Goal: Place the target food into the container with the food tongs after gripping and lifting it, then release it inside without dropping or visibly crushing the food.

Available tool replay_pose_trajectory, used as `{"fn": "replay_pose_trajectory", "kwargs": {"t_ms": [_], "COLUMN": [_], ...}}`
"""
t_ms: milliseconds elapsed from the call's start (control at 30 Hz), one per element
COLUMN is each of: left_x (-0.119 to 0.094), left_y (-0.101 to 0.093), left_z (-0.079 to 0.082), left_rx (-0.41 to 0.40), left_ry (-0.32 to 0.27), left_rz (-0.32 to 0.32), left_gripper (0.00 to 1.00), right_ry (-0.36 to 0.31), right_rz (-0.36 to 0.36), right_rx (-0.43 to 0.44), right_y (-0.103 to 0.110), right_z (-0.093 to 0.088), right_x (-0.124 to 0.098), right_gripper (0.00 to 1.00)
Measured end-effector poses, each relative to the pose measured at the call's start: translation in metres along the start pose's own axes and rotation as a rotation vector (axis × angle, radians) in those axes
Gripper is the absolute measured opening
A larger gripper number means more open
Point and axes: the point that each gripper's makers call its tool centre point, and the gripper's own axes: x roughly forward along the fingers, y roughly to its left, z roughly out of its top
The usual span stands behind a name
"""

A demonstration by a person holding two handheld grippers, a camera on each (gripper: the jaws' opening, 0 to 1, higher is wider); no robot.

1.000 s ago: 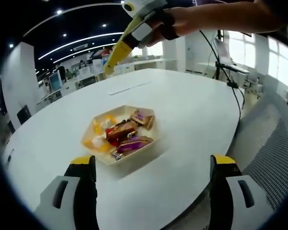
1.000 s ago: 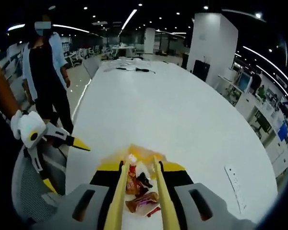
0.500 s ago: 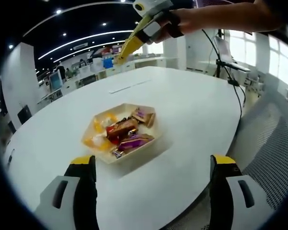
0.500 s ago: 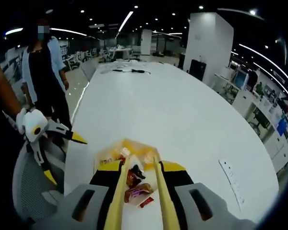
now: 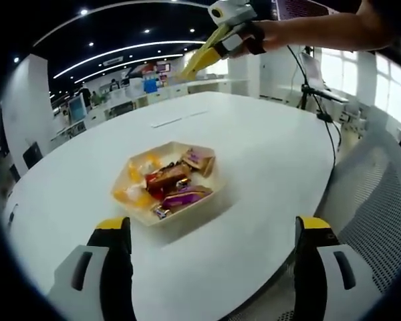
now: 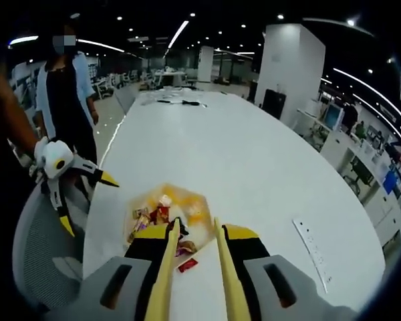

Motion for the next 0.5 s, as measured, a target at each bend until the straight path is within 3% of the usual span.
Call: {"fn": "replay_pose_trajectory", "kwargs": {"t_ms": [267,367,500], "left_x": [0.001,0.0,0.0], "left_y": [-0.005,-0.007,-0.005], "left_z": [-0.002,0.006,0.006], "left_rx": [0.005,-0.029,-0.042], "left_ry": [0.009,-0.032,-0.036], "left_rz": [-0.018,-0.037,-0.032], "left_gripper": [0.99,0.99,0.99], "right_ry": [-0.013,-0.026,-0.032], "right_rz": [-0.021,-0.021,-0.024], "right_rx": [0.015,0.02,0.008], "right_y": [-0.008,-0.008,-0.008], "right_z": [-0.015,-0.017,-0.02], "right_x": [-0.025,-0.031,-0.038], "right_gripper": [0.29,0.29,0.29]}}
